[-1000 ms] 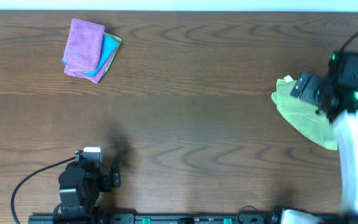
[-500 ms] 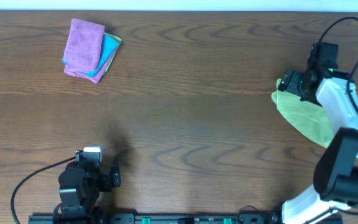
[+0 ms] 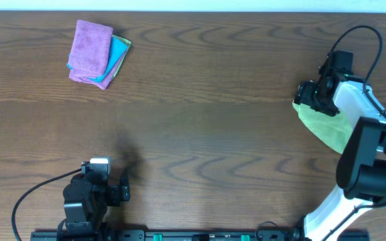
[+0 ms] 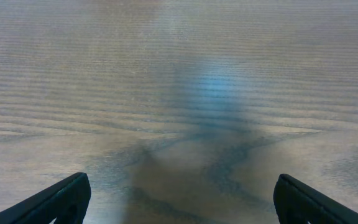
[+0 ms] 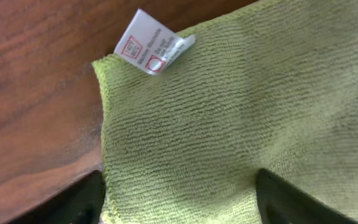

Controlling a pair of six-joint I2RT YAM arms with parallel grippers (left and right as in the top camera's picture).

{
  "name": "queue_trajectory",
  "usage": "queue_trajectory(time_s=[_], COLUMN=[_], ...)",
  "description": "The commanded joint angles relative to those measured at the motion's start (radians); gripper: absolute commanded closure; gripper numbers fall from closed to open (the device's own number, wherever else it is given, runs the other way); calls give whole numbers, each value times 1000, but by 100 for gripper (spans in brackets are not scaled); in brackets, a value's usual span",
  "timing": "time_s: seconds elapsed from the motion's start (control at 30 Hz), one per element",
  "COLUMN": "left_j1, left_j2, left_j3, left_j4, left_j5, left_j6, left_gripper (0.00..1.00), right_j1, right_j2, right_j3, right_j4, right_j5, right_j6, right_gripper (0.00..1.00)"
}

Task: Fold the cloth
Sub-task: 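Reach the right gripper to the green cloth's tagged corner and grasp, then lift the green cloth with the right gripper and drag it toward table center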

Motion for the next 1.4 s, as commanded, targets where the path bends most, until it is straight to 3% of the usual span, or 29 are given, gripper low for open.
queue_trajectory(time_s=[0.0, 0.23, 0.43, 0.63, 0.83, 1.2, 1.37], left_j1=[-5, -5, -5, -5, -5, -5, -5], left_j2=[-6, -6, -6, -6, -6, -6, -6], left_j3=[-14, -14, -14, -14, -14, -14, -14], left_j4=[-10, -10, -10, -10, -10, -10, -10], left_j5=[-11, -11, -11, -11, -11, -11, -11], left_j6=[-12, -12, -12, -12, -12, -12, -12], left_gripper=[5, 5, 5, 5, 5, 5, 5], right_j1=[-3, -1, 33, 141, 351, 743, 828], right_j2=[35, 42, 0, -102, -239, -379, -411], right_j3=[16, 18, 18, 18, 18, 39, 90], right_j4=[3, 27, 21, -30, -78, -60, -57], right_j5=[-19, -29, -45, -168, -266, -327, -327], right_j6=[-4, -13, -56, -117, -162, -144, -85], right_gripper=[34, 83, 98, 99, 99, 99, 98])
